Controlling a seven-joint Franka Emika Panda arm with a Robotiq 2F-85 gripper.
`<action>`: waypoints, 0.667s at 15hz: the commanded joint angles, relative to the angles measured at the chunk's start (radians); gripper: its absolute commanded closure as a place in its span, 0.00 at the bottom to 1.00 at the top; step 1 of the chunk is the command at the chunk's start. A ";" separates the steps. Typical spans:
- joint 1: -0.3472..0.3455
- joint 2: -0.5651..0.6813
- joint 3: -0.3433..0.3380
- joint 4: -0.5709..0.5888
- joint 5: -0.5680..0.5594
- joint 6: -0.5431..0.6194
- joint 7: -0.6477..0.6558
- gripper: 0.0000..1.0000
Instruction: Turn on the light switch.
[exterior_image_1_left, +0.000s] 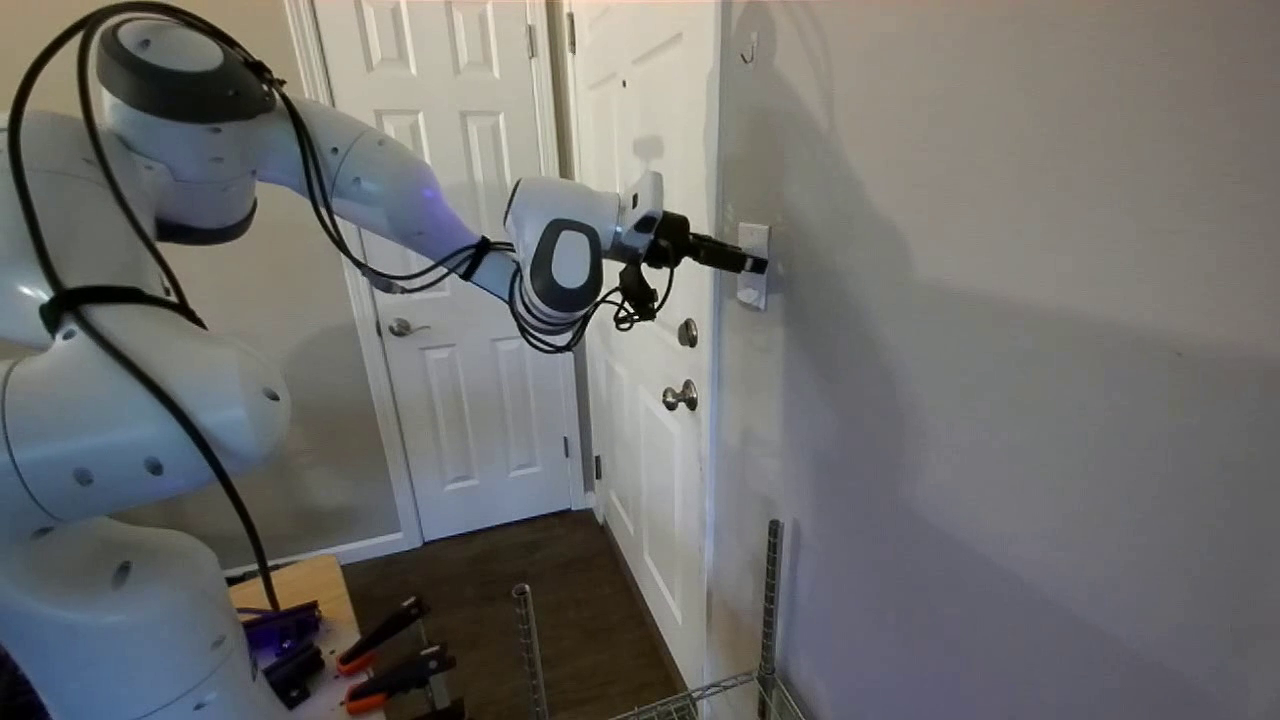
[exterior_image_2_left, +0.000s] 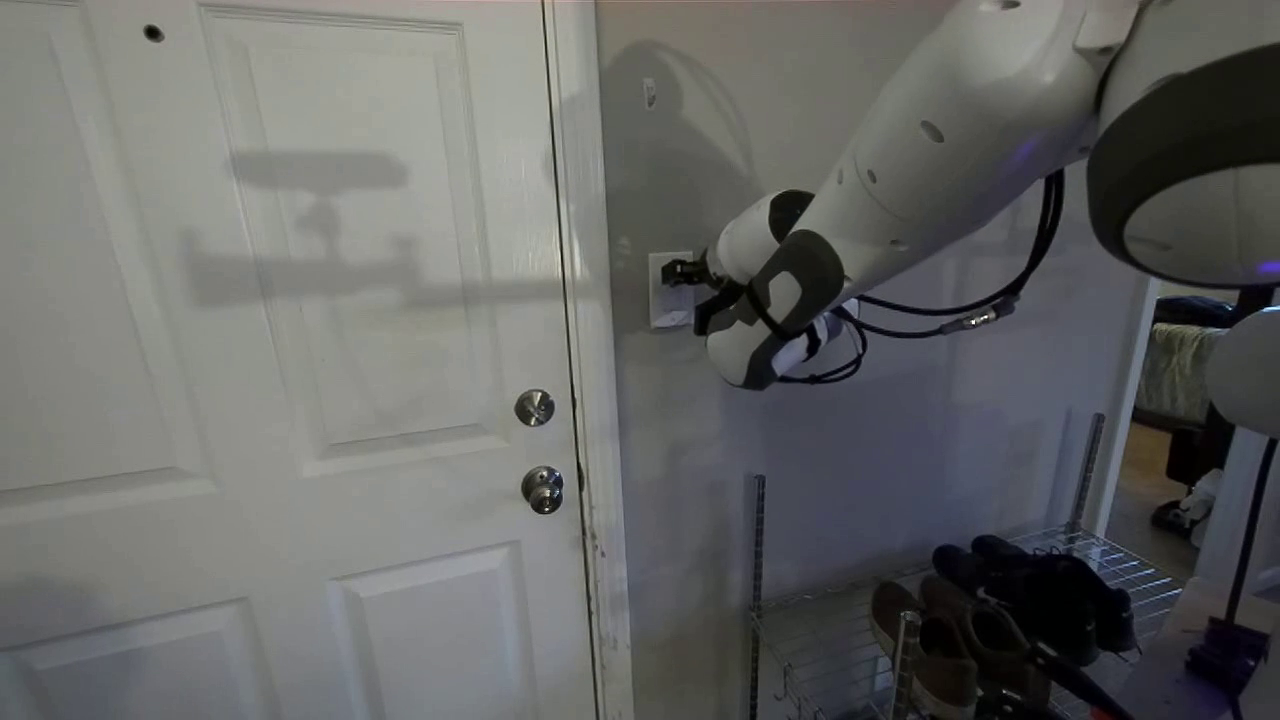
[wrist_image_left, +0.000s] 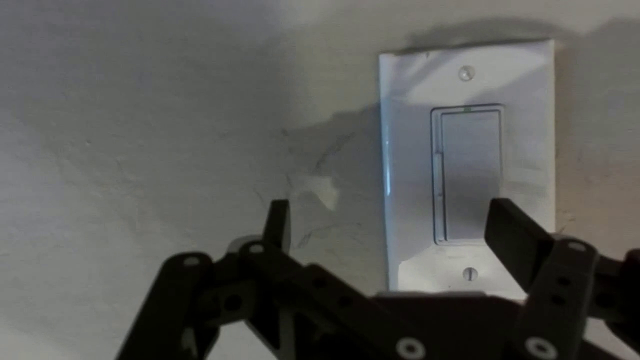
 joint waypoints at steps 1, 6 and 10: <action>-0.043 -0.041 0.004 0.048 0.018 -0.031 0.031 0.00; -0.070 -0.066 0.013 0.109 0.012 -0.081 0.033 0.00; -0.051 -0.061 -0.009 0.074 0.009 -0.096 0.035 0.00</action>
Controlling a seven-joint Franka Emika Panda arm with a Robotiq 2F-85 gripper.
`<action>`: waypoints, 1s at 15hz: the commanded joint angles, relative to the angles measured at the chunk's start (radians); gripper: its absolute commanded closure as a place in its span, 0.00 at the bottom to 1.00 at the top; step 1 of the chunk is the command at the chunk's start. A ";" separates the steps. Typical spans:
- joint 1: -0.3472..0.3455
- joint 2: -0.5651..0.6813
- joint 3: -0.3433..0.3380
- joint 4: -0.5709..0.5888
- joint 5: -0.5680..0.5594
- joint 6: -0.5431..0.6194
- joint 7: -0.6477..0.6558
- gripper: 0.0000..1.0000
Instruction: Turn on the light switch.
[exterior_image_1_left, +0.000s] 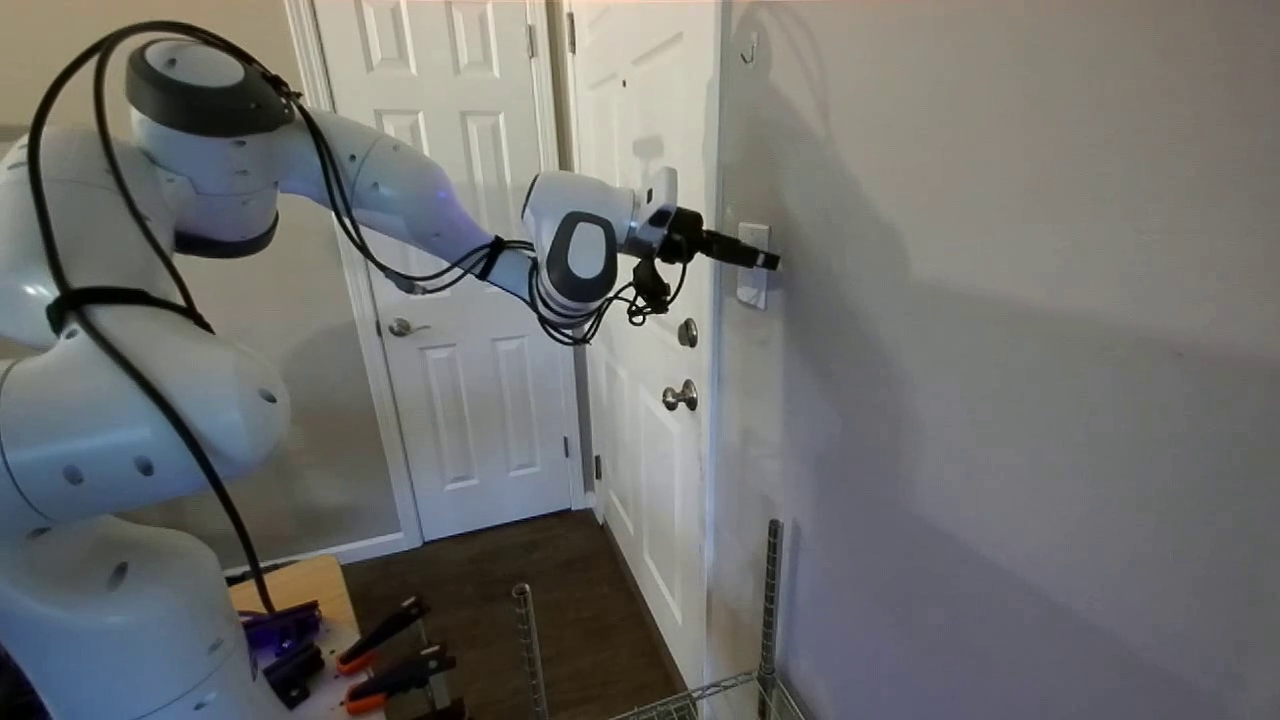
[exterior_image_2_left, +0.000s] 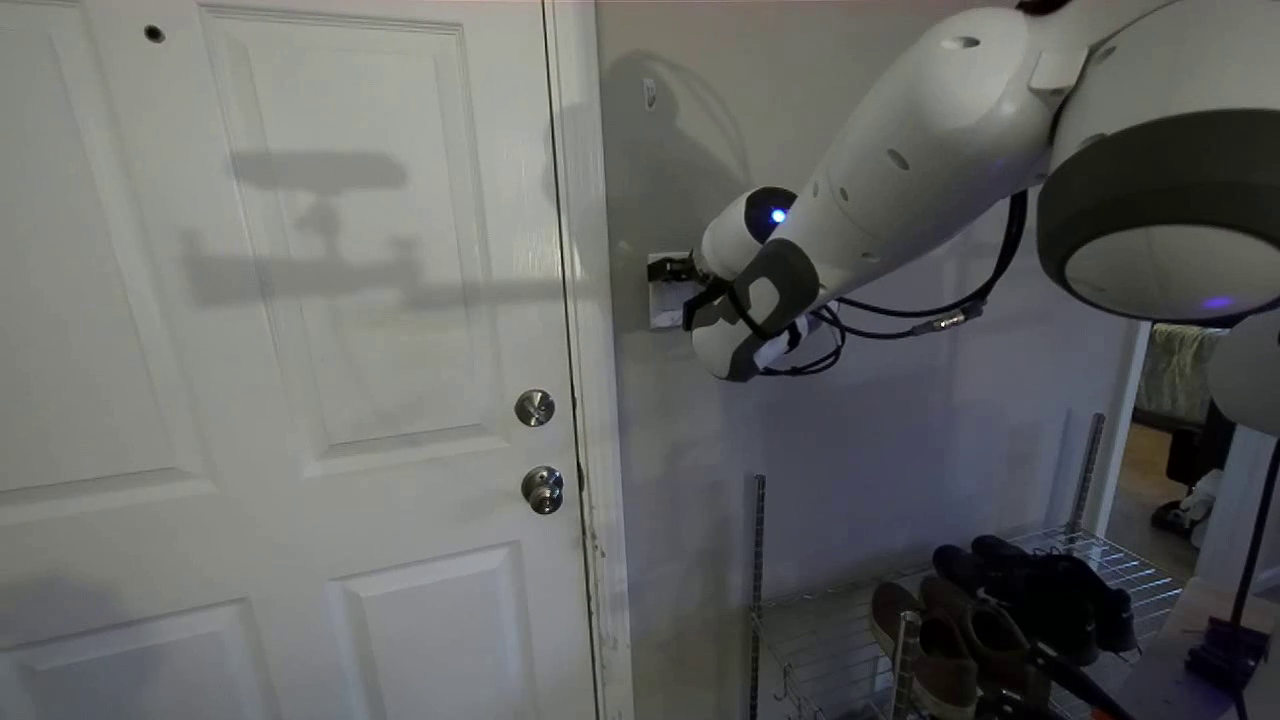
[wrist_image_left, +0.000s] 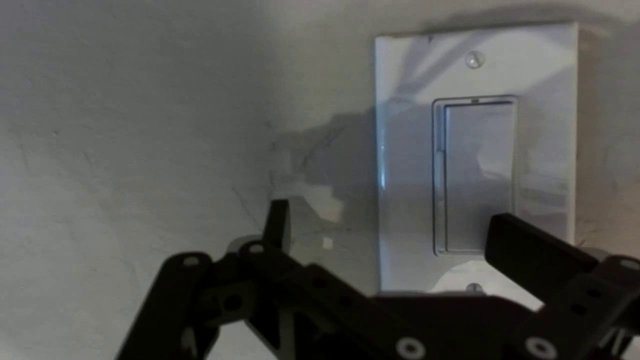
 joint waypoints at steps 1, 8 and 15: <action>0.034 0.005 -0.037 -0.051 0.010 -0.020 0.014 0.00; 0.326 0.221 -0.196 -0.320 -0.079 -0.025 -0.078 0.00; 0.609 0.318 -0.428 -0.427 -0.107 -0.180 -0.045 0.00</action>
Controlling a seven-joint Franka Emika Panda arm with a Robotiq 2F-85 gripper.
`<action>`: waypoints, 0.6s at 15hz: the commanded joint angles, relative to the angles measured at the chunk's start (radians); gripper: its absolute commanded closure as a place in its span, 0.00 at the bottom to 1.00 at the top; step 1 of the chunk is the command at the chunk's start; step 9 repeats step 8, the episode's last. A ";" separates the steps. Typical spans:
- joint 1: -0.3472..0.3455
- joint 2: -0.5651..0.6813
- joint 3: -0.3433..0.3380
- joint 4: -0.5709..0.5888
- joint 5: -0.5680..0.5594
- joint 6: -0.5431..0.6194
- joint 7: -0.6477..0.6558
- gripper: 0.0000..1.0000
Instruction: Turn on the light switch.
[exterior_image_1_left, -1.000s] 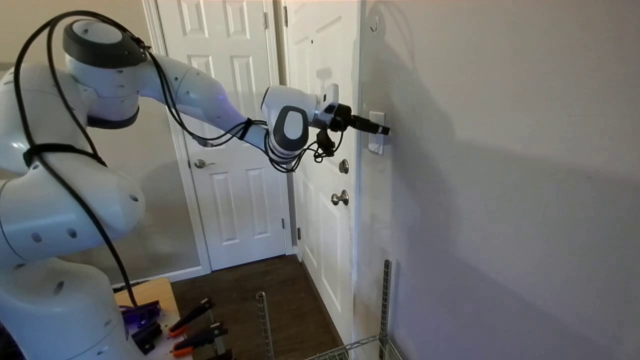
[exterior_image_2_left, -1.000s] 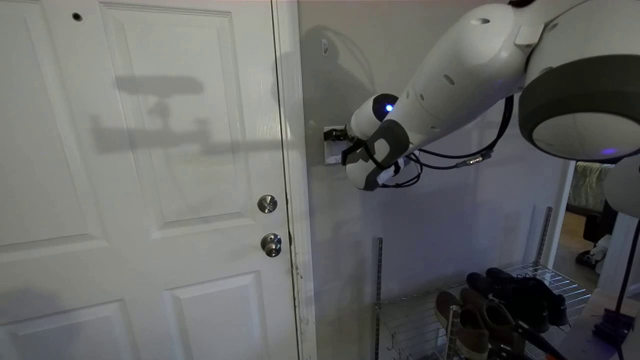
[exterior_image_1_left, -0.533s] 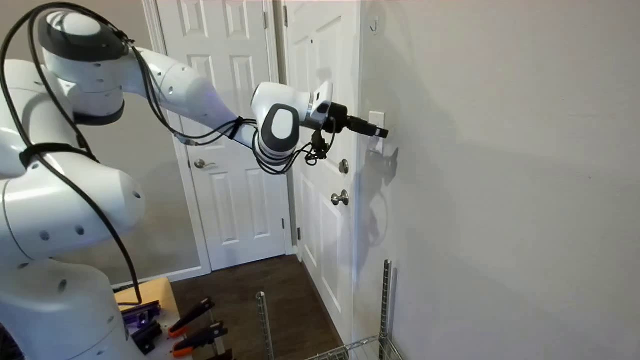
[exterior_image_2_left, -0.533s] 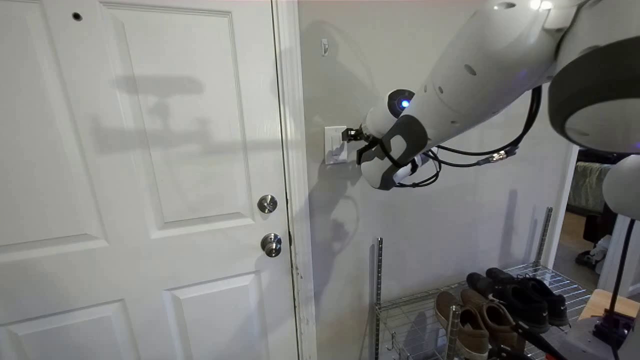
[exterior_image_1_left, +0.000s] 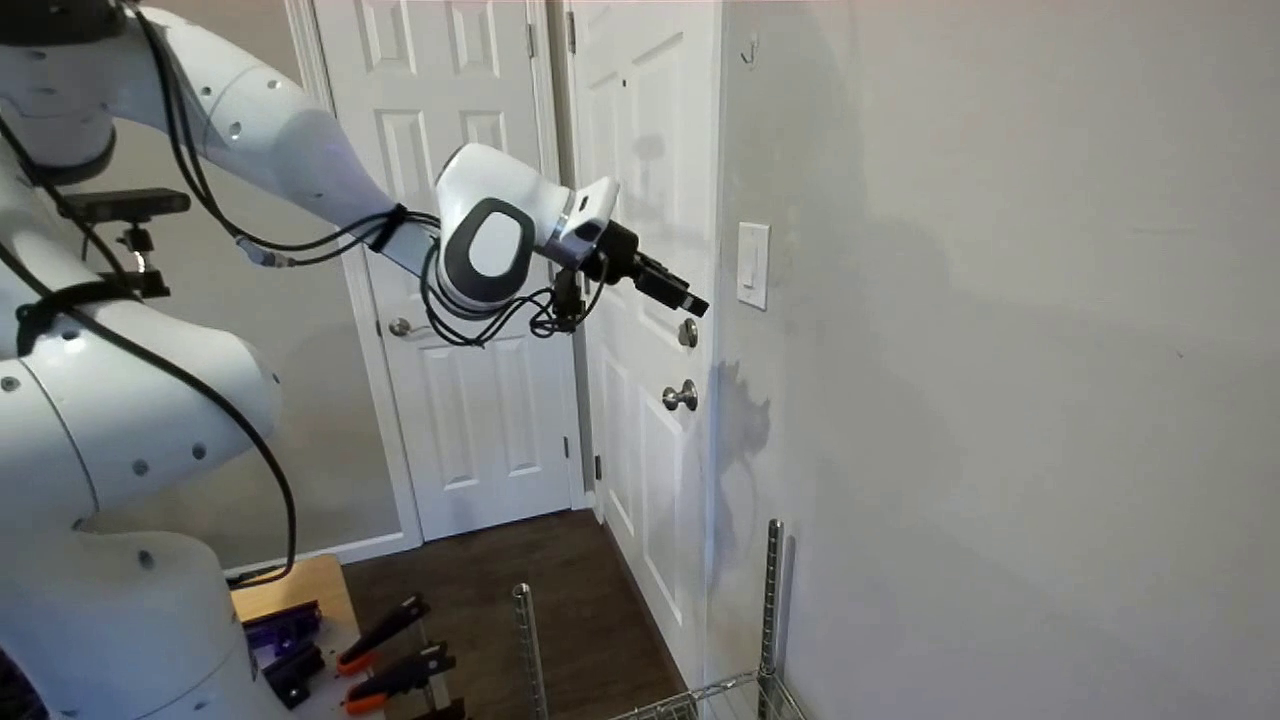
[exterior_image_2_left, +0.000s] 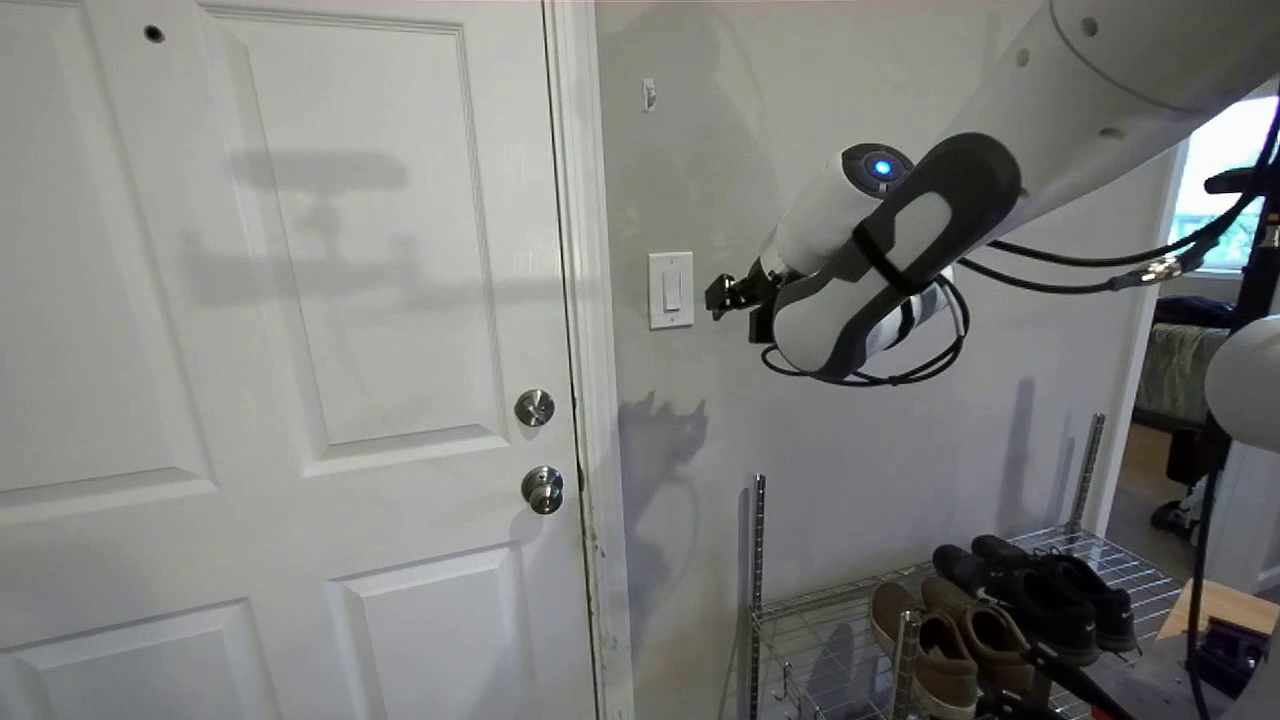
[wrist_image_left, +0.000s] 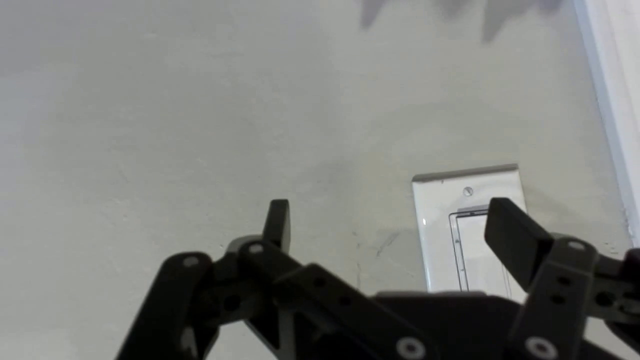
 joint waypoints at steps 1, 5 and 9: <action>0.109 0.089 -0.133 -0.035 -0.040 -0.084 -0.031 0.00; 0.120 0.064 -0.168 -0.027 -0.073 -0.122 0.028 0.00; 0.133 0.089 -0.188 -0.028 -0.082 -0.127 0.028 0.00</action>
